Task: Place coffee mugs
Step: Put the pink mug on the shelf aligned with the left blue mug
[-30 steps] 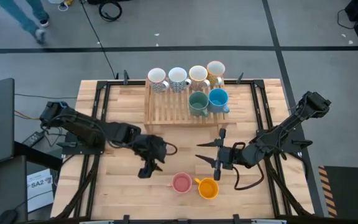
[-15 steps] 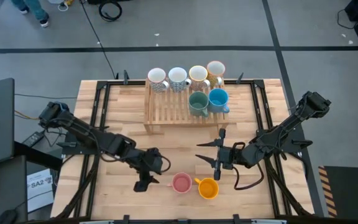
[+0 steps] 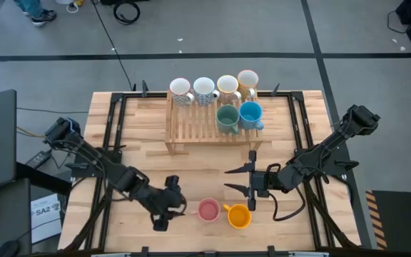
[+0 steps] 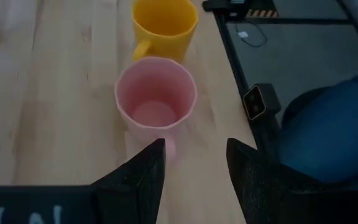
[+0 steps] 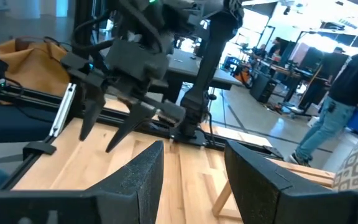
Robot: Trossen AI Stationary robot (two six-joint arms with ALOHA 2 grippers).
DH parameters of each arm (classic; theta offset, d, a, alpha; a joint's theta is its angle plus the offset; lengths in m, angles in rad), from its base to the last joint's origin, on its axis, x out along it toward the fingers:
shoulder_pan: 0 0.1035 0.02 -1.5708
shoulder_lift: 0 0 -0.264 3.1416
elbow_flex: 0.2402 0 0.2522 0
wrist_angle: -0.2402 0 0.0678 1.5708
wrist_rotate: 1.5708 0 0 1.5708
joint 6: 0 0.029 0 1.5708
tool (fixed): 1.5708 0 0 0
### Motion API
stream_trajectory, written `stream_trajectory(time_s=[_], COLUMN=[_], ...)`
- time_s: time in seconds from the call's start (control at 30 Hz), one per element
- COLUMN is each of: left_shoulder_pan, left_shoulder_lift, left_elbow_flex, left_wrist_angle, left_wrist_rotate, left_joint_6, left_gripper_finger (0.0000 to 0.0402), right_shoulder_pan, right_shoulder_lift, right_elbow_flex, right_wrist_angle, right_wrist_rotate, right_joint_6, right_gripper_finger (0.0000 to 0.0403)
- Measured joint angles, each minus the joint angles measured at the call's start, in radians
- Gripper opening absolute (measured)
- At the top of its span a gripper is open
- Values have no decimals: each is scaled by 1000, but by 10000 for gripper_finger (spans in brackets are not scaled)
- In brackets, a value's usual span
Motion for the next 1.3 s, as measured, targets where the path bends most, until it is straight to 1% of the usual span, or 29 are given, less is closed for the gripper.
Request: stream_trajectory(time_s=[0.1,0.27,0.4,0.6,0.8,1.07,1.3], left_shoulder_pan=[-36,-76,-81,-69,-46,-28,-28], left_shoulder_lift=[28,121,192,268,309,355,383], left_elbow_flex=[-1,-1,0,0,0,0,0], left_wrist_angle=[3,34,38,42,72,154,164], left_wrist_rotate=[-33,-60,-98,-185,-187,-184,-180], left_joint_6=[-1,1,0,1,-13,-21,-26], left_gripper_finger=[178,178,178,178,178,178,175], right_shoulder_pan=[0,0,0,0,0,0,0], right_shoulder_lift=[0,0,0,0,0,0,0], right_elbow_flex=[0,0,0,0,0,0,0], right_wrist_angle=[0,4,6,6,6,6,5], right_wrist_rotate=[0,0,0,0,0,0,0], right_joint_6=[0,0,0,0,0,0,0], right_gripper_finger=[176,176,176,175,175,175,175])
